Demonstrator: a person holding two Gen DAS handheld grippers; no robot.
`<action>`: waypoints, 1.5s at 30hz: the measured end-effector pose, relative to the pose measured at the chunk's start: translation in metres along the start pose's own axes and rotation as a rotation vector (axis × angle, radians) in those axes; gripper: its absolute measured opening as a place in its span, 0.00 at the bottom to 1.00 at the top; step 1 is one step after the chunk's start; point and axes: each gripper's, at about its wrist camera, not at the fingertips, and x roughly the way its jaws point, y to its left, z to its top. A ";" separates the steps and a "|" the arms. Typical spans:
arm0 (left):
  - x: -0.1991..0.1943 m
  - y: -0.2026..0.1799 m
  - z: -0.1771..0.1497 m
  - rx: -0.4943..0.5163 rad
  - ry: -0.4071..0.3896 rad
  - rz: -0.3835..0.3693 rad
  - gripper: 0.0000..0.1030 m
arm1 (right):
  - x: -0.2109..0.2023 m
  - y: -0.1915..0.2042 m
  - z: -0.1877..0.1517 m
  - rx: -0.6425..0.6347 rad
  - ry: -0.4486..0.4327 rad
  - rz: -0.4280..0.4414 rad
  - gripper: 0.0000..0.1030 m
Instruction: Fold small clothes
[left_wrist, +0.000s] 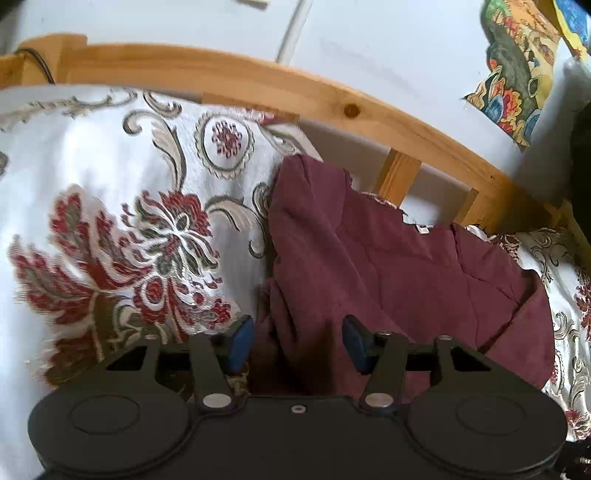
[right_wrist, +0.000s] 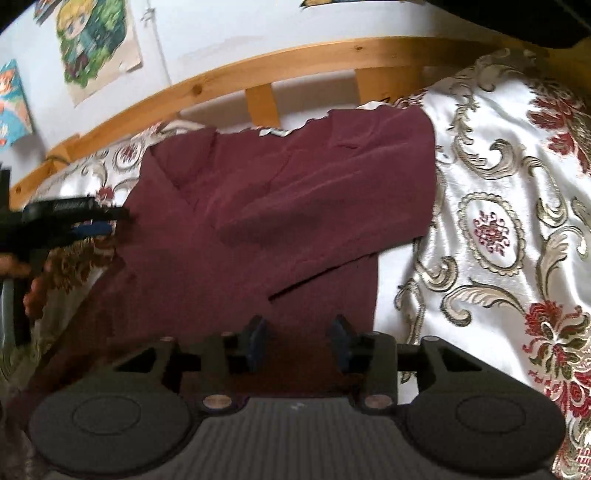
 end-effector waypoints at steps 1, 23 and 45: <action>0.003 0.001 0.001 0.002 0.010 -0.007 0.09 | 0.001 0.002 -0.001 -0.007 0.003 0.004 0.45; -0.018 0.022 0.002 -0.105 -0.060 0.118 0.28 | 0.002 0.016 -0.010 -0.079 0.029 0.046 0.36; -0.176 -0.019 -0.032 -0.056 -0.020 0.098 0.99 | -0.119 0.035 -0.032 -0.312 -0.110 -0.116 1.00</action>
